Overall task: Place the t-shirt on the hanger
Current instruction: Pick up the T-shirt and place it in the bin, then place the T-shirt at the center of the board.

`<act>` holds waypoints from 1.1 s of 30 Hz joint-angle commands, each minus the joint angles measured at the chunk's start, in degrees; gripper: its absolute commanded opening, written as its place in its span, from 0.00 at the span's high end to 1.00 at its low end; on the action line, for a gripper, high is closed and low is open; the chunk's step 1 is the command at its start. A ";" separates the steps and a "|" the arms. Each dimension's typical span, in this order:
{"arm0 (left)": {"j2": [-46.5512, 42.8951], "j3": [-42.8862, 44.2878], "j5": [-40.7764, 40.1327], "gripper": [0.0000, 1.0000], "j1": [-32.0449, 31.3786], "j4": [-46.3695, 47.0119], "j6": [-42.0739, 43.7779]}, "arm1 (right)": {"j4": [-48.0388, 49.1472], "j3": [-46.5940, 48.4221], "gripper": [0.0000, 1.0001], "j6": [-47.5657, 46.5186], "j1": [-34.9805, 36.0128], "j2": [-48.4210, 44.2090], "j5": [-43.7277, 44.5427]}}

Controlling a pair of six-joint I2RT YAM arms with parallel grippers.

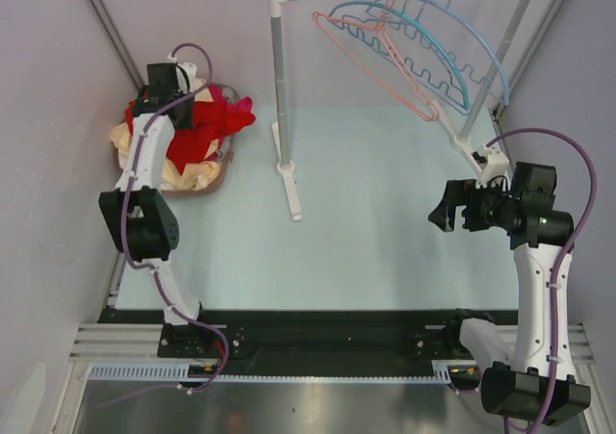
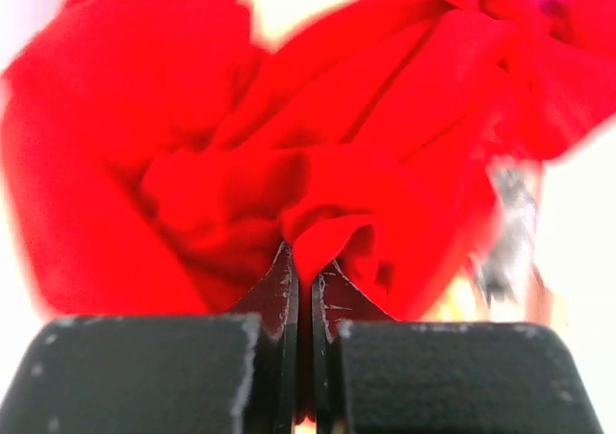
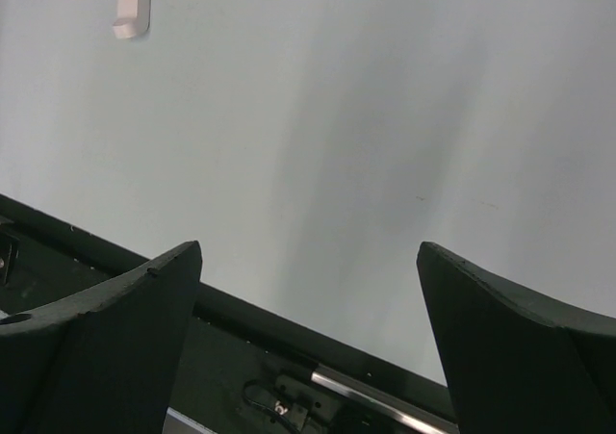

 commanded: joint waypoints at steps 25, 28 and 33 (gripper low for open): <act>-32.29 23.44 33.27 0.96 -30.72 -20.39 -7.69 | -10.23 13.48 0.00 -13.85 5.80 1.74 -14.04; -31.49 16.95 40.56 0.77 -32.31 -22.23 -4.28 | -10.41 12.78 0.00 -14.02 7.20 2.09 -13.17; -39.82 -15.31 43.74 0.54 -31.18 -20.66 5.03 | -10.41 10.58 0.00 -15.25 10.53 2.09 -9.66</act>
